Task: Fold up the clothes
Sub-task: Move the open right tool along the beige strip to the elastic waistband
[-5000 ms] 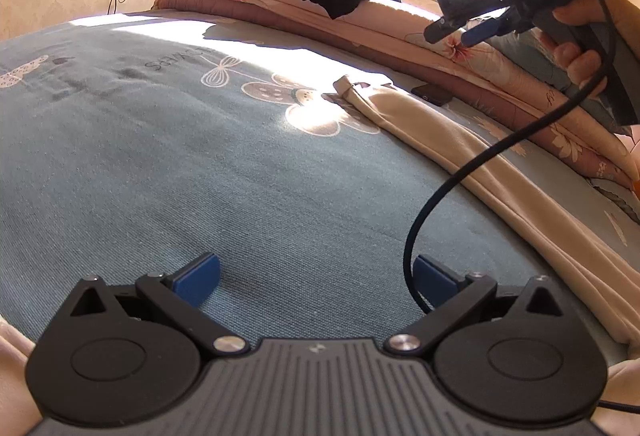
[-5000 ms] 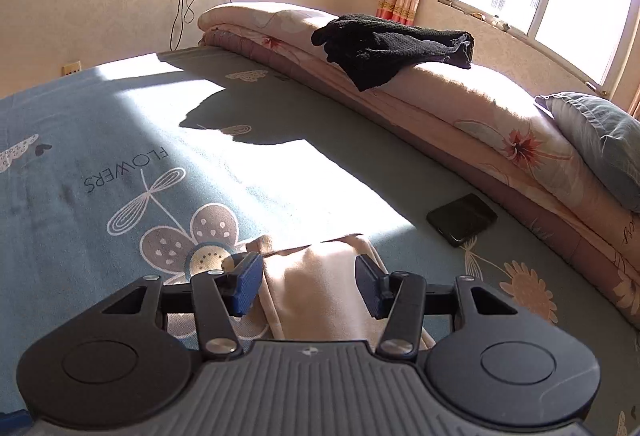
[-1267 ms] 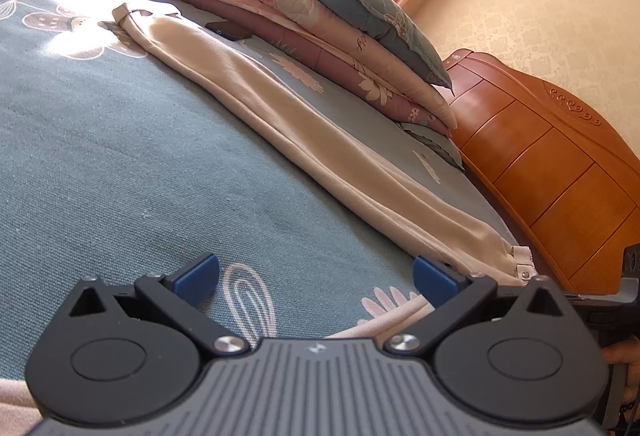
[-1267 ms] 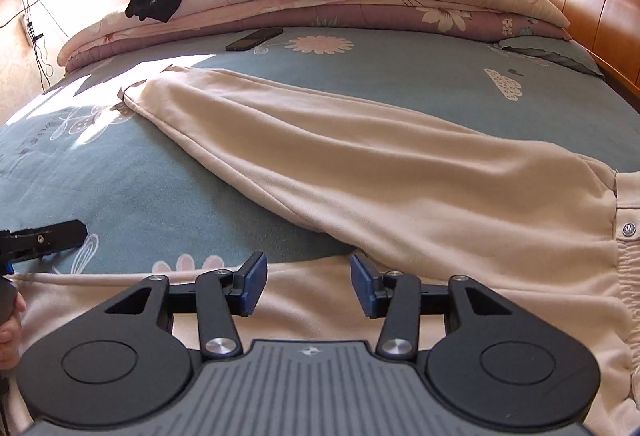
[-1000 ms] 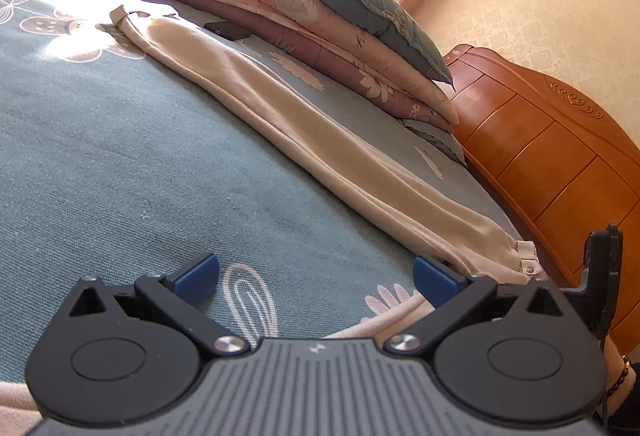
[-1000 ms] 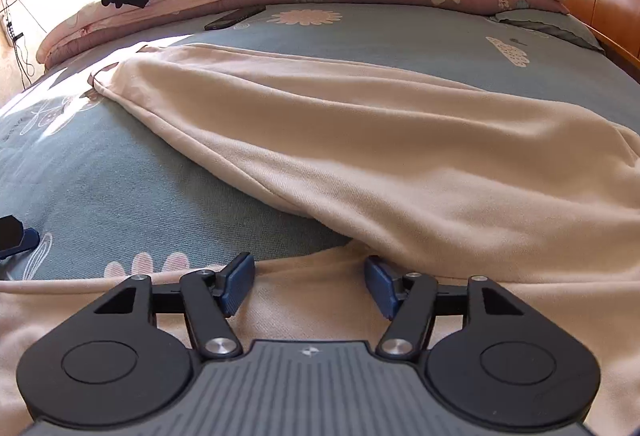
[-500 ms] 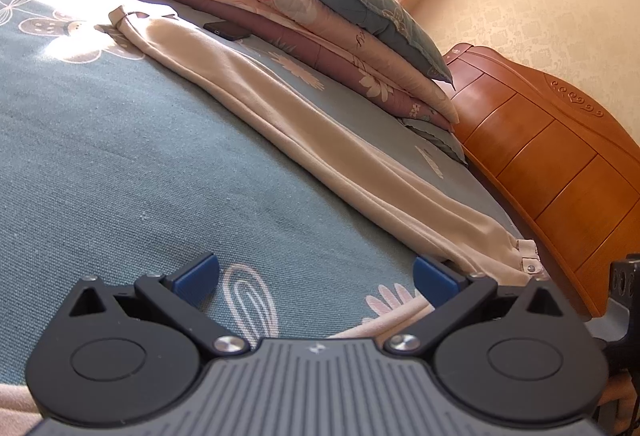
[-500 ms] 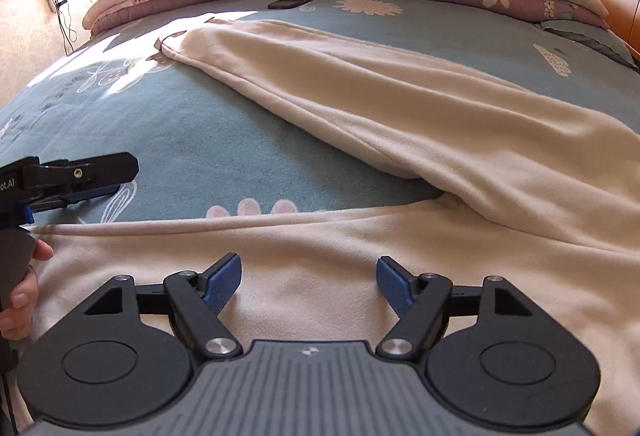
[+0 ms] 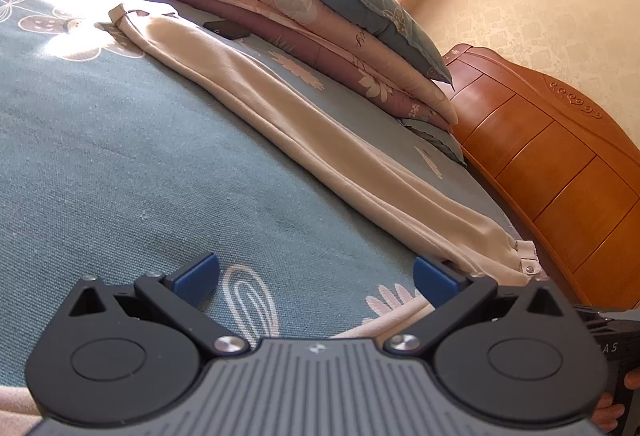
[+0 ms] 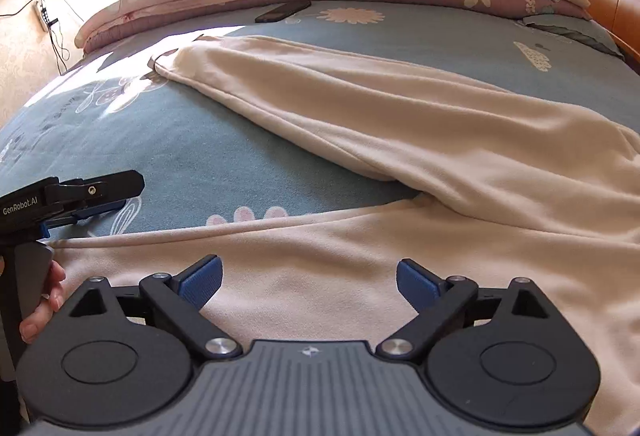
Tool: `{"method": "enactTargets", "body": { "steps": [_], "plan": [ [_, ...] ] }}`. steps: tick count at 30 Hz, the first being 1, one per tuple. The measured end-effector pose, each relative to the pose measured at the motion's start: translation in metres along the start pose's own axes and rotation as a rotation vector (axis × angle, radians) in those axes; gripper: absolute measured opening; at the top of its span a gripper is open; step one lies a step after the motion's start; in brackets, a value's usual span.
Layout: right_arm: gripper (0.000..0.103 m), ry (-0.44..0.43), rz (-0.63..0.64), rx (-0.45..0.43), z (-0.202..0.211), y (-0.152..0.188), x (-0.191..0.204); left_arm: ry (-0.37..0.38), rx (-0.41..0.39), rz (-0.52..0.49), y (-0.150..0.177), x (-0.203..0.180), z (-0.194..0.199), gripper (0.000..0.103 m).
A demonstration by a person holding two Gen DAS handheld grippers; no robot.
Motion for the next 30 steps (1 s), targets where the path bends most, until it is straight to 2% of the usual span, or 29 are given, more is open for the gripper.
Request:
{"method": "enactTargets", "body": {
  "steps": [3,4,5,7,10,13,16,19,20,24,28,30],
  "plan": [
    [0.059,0.011,-0.002,-0.067,0.018,-0.016,-0.02,-0.001,-0.001,-0.016,0.002,-0.001,0.001,0.102],
    [0.043,0.012,-0.006,-0.08,0.019,-0.022,-0.027,-0.002,-0.002,-0.02,0.002,-0.001,0.001,0.102],
    [0.033,0.013,-0.009,-0.092,0.021,-0.029,-0.035,-0.001,-0.002,-0.024,0.003,-0.001,0.001,0.102],
    [0.026,0.073,0.011,-0.122,0.01,-0.044,-0.049,-0.001,-0.004,-0.028,0.004,-0.001,0.002,0.102],
    [0.022,0.129,0.005,-0.125,-0.02,-0.057,-0.066,0.0,-0.005,-0.033,0.005,-0.001,0.002,0.102],
    [0.022,0.151,-0.008,-0.08,-0.057,-0.052,-0.071,0.0,-0.005,-0.037,0.005,-0.002,0.003,0.102],
    [0.022,0.105,-0.001,-0.015,-0.082,-0.029,-0.053,0.001,-0.004,-0.041,0.006,-0.002,0.003,0.102],
    [0.023,0.067,0.035,-0.025,-0.088,-0.017,-0.03,0.001,-0.005,-0.045,0.006,-0.002,0.003,0.102],
    [0.029,0.037,0.029,-0.021,-0.087,-0.016,-0.025,0.001,-0.005,-0.045,0.006,-0.002,0.003,0.102],
    [0.028,-0.029,0.002,-0.019,-0.062,-0.022,-0.015,0.002,-0.007,-0.044,0.006,-0.002,0.004,0.102],
    [0.029,0.042,0.037,-0.091,-0.007,-0.033,-0.033,0.001,-0.007,-0.048,0.006,-0.001,0.004,0.102],
    [0.033,0.089,0.031,-0.108,0.023,-0.033,-0.052,0.0,-0.007,-0.05,0.006,-0.002,0.004,0.102]
  ]
}}
Point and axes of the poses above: each gripper's, at about its wrist camera, not at the fingertips, and z roughly against the way its jaws point, x to its left, y to its underside, the point moved 9 cm from there along -z, roughly the way its jaws point, and after that the axes turned 12 degrees about -x, right-handed, at the moved point
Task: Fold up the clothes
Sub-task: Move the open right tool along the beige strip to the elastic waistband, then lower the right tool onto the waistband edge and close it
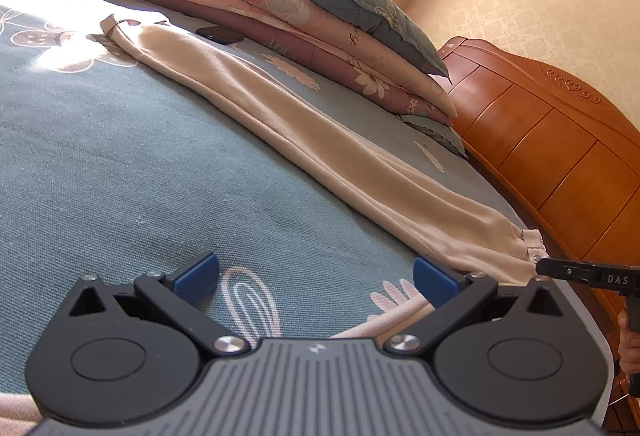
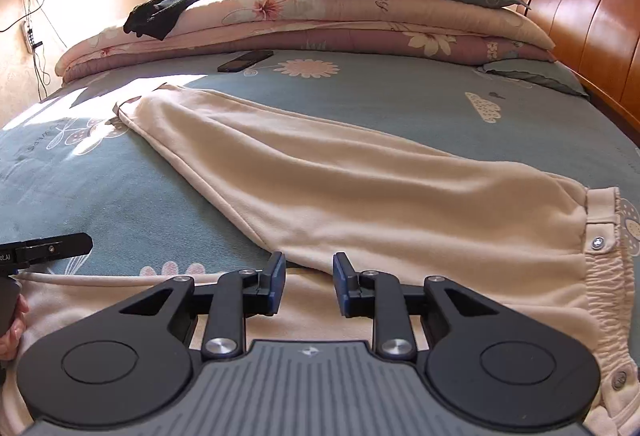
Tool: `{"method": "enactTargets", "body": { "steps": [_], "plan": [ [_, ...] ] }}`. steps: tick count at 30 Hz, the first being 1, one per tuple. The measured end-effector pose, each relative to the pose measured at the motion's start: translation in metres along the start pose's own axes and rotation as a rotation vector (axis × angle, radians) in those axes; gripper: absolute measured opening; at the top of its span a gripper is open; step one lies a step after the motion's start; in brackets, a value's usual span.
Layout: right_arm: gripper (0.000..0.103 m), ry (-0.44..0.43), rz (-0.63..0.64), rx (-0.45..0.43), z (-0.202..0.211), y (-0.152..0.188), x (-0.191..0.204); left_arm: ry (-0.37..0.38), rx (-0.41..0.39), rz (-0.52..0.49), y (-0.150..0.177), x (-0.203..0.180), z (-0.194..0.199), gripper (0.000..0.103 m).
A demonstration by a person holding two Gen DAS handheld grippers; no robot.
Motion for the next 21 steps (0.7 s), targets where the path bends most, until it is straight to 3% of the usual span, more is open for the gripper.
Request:
{"method": "enactTargets", "body": {
  "steps": [5,10,14,17,21],
  "plan": [
    [0.044,0.189,0.01,-0.038,0.062,0.008,-0.066,-0.006,-0.001,-0.015,0.001,-0.001,0.0,0.102],
    [0.05,0.255,-0.064,-0.053,0.088,0.039,-0.115,-0.026,0.012,-0.051,0.003,-0.005,-0.002,0.102],
    [0.054,0.185,-0.161,-0.081,0.072,0.054,-0.128,-0.108,0.083,-0.221,0.01,-0.021,-0.01,0.102],
    [0.058,0.098,-0.208,-0.147,0.05,0.039,-0.125,-0.212,0.156,-0.32,0.012,-0.042,-0.017,0.102],
    [0.066,-0.003,-0.233,-0.182,0.011,0.017,-0.127,-0.159,0.117,-0.277,-0.001,-0.087,-0.029,0.102]
  ]
}}
Point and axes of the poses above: each gripper's, at about its wrist camera, not at the fingertips, and z roughly against the way its jaws point, x to its left, y to its underside, the point moved 9 cm from there along -z, roughly the way its jaws point, and after that the axes turned 12 degrees about -x, right-handed, at the moved point
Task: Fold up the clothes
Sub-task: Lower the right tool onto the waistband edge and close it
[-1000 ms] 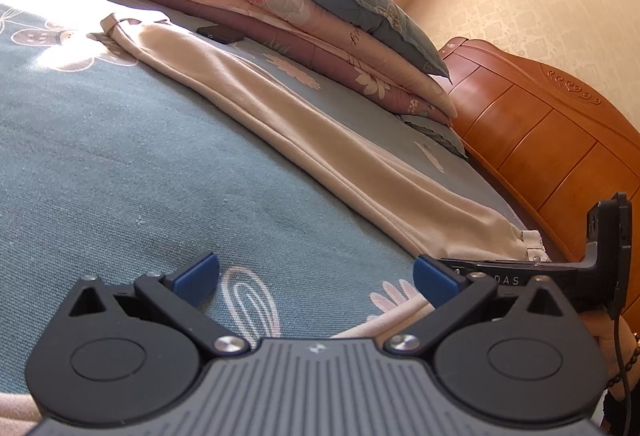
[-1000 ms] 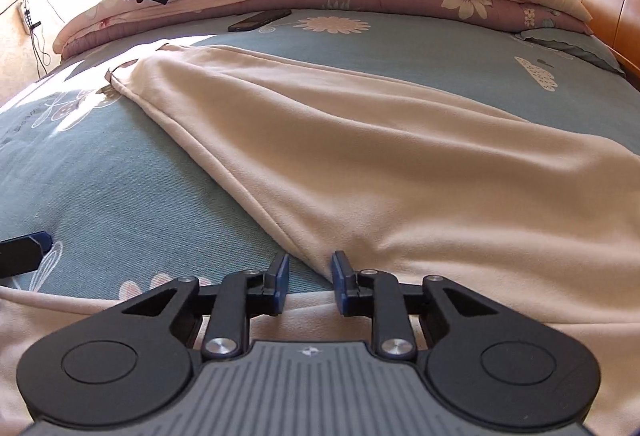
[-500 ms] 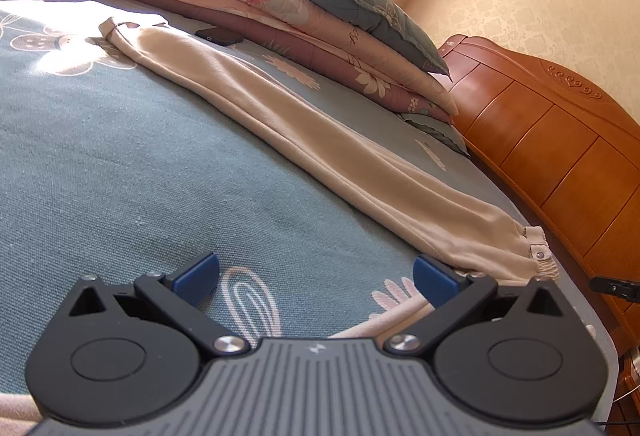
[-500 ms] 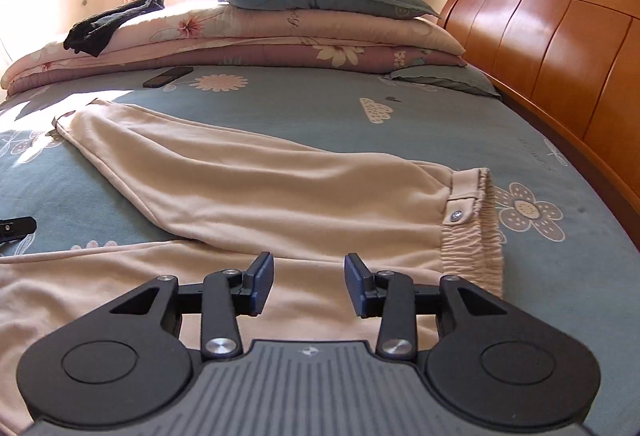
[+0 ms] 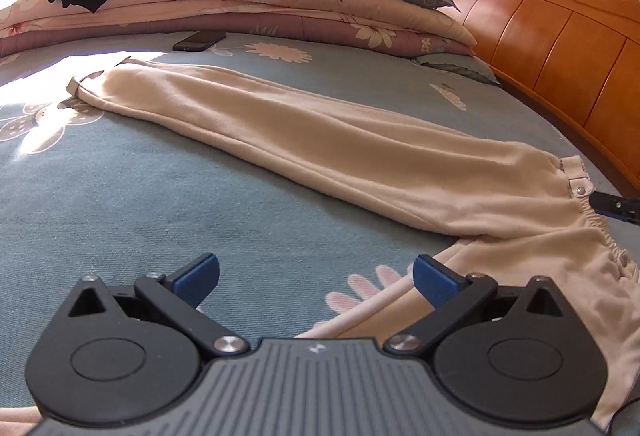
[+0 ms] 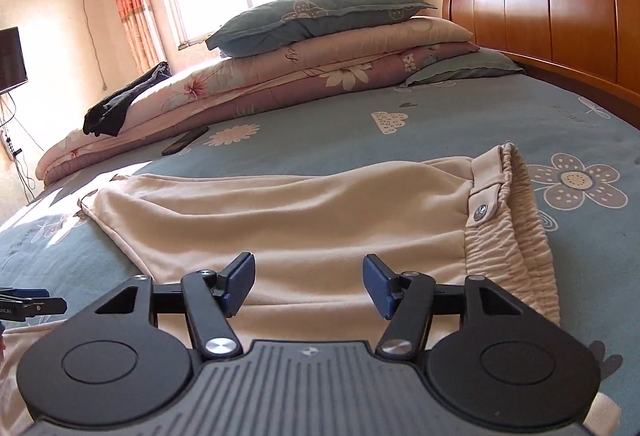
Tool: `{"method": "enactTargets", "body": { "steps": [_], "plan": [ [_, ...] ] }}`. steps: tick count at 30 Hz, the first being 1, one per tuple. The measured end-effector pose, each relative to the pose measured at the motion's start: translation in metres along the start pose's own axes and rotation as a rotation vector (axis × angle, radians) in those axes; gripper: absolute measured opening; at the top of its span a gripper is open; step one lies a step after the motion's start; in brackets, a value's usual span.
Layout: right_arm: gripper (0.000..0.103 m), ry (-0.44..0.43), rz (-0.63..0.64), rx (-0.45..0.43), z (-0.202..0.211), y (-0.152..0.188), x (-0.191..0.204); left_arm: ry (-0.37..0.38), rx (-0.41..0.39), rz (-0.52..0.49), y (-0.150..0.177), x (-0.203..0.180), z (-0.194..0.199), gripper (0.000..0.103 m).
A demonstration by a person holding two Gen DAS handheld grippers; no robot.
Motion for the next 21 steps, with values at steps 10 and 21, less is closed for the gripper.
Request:
{"method": "enactTargets", "body": {
  "steps": [10,21],
  "plan": [
    [0.049,0.065,-0.076,0.188,-0.024,0.028,-0.065,0.226,0.015,-0.08,-0.005,-0.171,-0.09,0.102],
    [0.052,0.145,-0.08,-0.083,0.013,-0.024,-0.107,0.321,0.05,-0.189,0.027,-0.255,-0.096,0.102]
  ]
}}
Point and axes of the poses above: each gripper's, at about its wrist camera, not at the fingertips, and z roughly against the way its jaws point, x to its left, y to its underside, the point moved 9 cm from there along -z, roughly the way its jaws point, and after that the axes turned 12 degrees about -x, right-handed, at the moved point
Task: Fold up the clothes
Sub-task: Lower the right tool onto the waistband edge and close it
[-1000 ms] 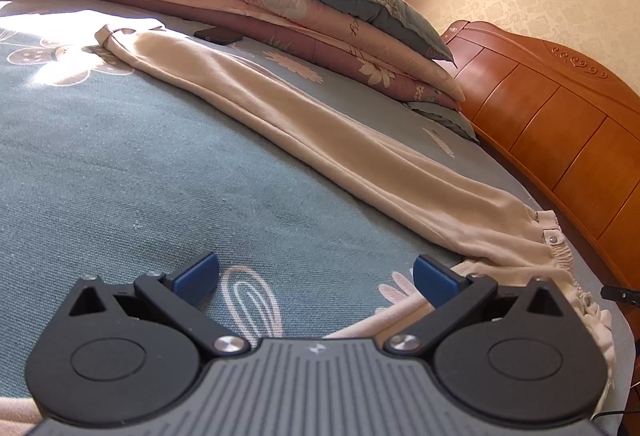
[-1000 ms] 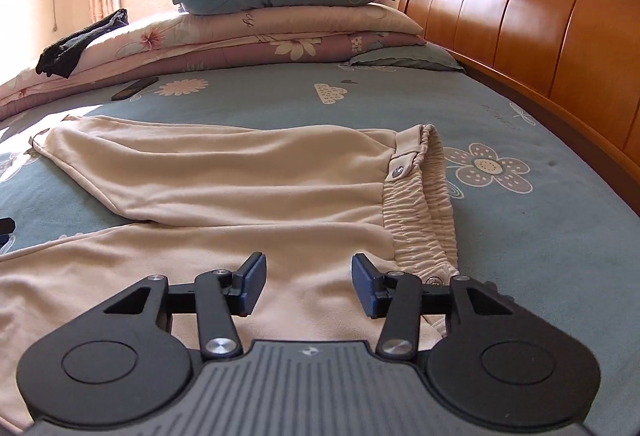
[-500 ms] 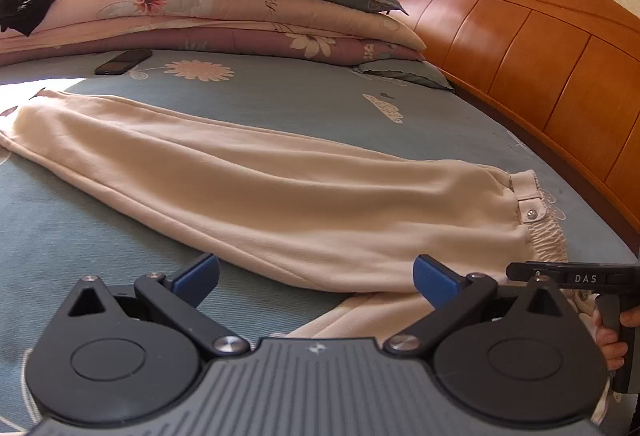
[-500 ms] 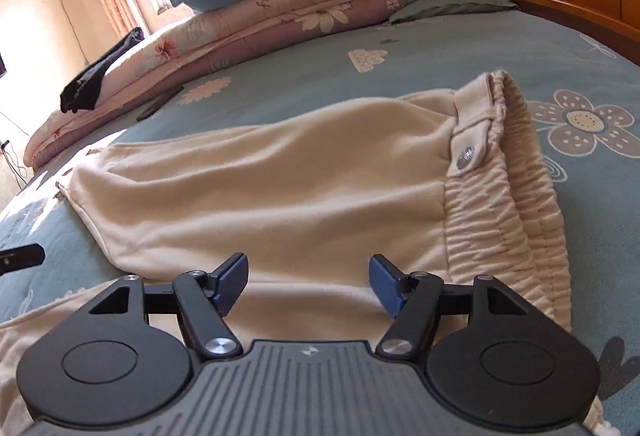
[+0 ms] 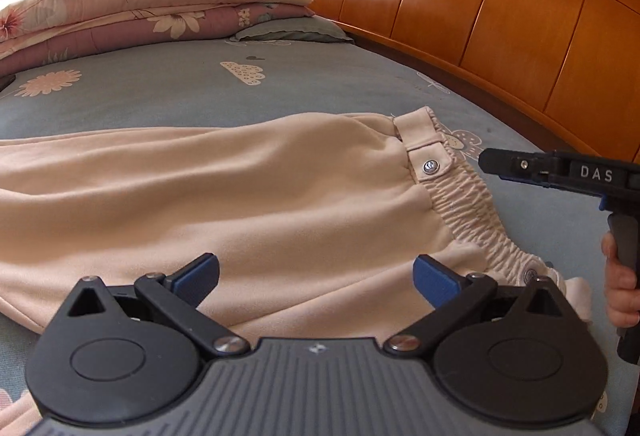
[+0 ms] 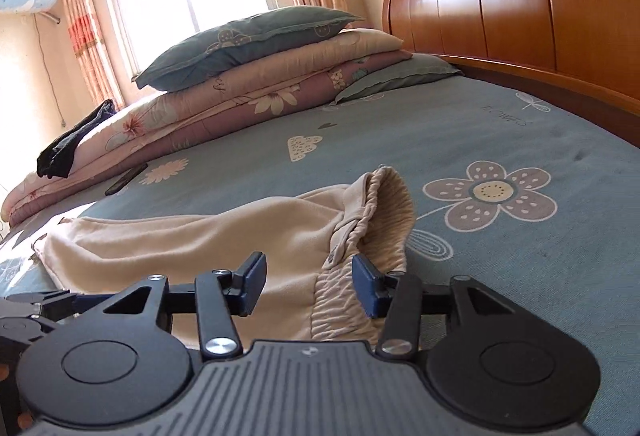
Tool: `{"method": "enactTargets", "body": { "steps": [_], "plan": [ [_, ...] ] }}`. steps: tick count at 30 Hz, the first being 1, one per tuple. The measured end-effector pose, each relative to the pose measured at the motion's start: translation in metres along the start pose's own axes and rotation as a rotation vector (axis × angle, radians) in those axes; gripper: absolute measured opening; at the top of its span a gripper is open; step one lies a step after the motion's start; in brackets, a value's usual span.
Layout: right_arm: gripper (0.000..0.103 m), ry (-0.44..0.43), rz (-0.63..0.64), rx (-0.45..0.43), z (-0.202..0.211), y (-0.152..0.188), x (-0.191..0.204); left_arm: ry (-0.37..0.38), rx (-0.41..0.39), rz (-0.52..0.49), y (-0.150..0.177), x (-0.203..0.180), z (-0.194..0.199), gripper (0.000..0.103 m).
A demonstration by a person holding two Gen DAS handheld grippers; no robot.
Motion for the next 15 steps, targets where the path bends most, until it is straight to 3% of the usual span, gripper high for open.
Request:
{"method": "enactTargets", "body": {
  "steps": [3,9,15],
  "plan": [
    [0.038,0.02,-0.04,0.028,-0.01,0.001,-0.025,0.007,-0.007,0.005,0.007,-0.007,0.011,0.102],
    [0.038,-0.08,-0.182,0.125,-0.039,0.019,-0.029,0.025,0.002,0.018,0.016,-0.012,0.025,0.102],
    [0.034,-0.074,-0.092,0.164,-0.054,0.032,-0.012,-0.005,-0.043,-0.027,0.01,-0.006,0.027,0.102]
  ]
}}
Point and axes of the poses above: each gripper's, at about its wrist camera, not at the fingertips, and z roughly against the way its jaws point, x to its left, y to its underside, the point moved 9 cm from there along -z, roughly the way its jaws point, and after that the axes turned 12 degrees about -x, right-handed, at the moved point
